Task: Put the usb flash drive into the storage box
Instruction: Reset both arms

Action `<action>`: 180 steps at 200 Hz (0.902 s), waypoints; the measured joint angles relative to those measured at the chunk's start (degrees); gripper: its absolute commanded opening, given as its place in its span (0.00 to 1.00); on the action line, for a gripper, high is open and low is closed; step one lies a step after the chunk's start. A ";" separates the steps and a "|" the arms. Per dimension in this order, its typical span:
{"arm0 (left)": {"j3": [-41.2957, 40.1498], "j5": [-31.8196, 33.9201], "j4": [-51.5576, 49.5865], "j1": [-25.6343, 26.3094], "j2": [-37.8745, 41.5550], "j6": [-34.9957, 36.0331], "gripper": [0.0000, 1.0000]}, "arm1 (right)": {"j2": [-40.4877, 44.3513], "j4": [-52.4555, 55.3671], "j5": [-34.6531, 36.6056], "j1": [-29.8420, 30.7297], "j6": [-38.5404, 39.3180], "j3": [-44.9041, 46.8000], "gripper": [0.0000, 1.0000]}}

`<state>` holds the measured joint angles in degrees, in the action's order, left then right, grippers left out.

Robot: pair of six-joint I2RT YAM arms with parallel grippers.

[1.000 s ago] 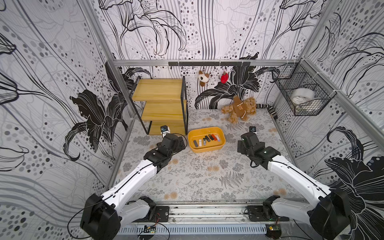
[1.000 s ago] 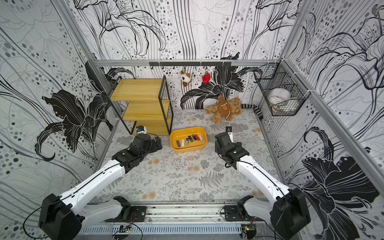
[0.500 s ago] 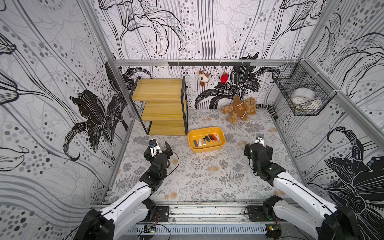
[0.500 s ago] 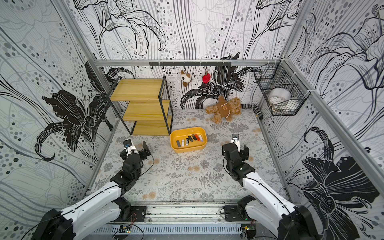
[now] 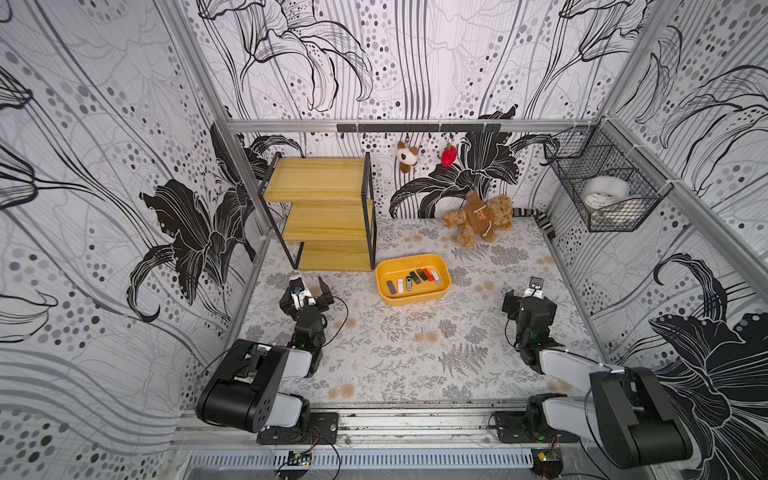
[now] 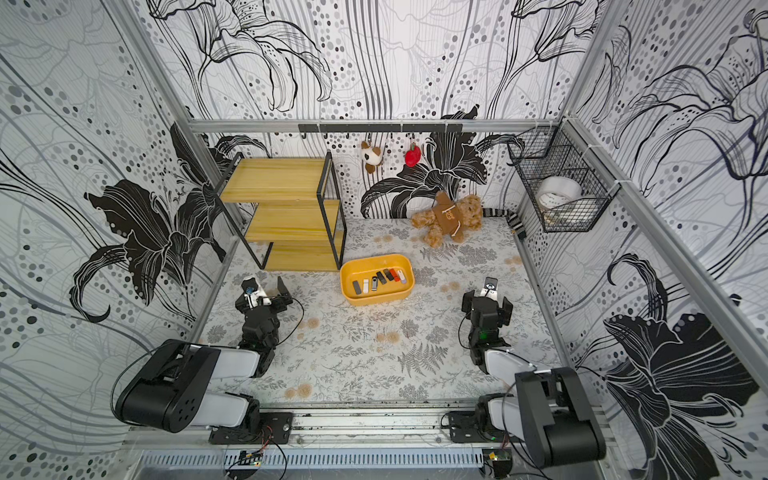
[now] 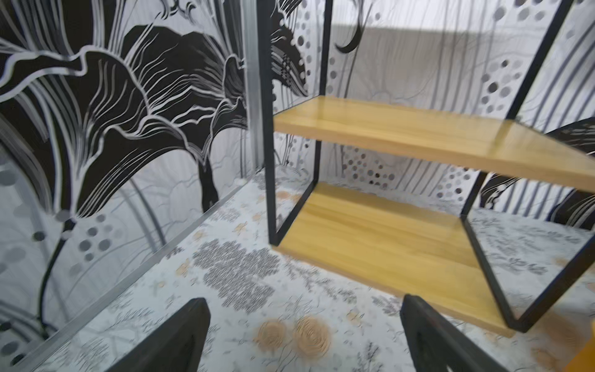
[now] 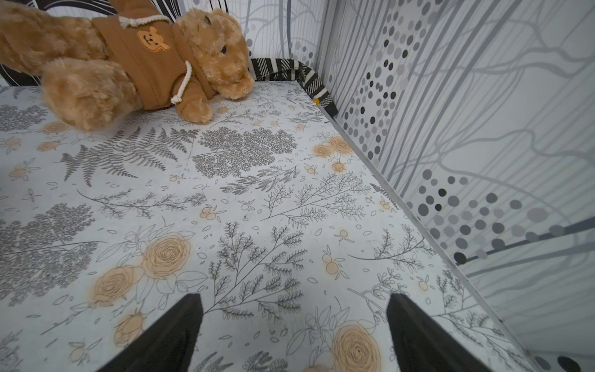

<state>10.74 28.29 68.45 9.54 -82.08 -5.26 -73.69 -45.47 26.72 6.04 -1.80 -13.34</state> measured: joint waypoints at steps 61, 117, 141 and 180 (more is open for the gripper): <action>-1.03 -8.11 4.07 -0.98 -2.29 0.81 0.98 | -10.88 -24.52 -7.91 -1.09 4.17 4.61 0.95; -1.03 -9.09 4.33 -1.01 -2.29 0.83 0.98 | -12.94 -25.05 -11.15 -1.97 4.46 2.25 0.95; -1.03 -9.11 4.33 -1.03 -2.29 0.83 0.98 | -12.94 -24.94 -11.85 -2.27 4.44 2.10 0.95; -1.03 -9.27 4.33 -1.03 -2.29 0.83 0.98 | -12.94 -24.85 -12.44 -2.29 4.44 2.10 0.95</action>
<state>9.72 19.03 72.77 8.51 -84.38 -4.43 -86.63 -70.32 14.28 3.75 2.63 -11.25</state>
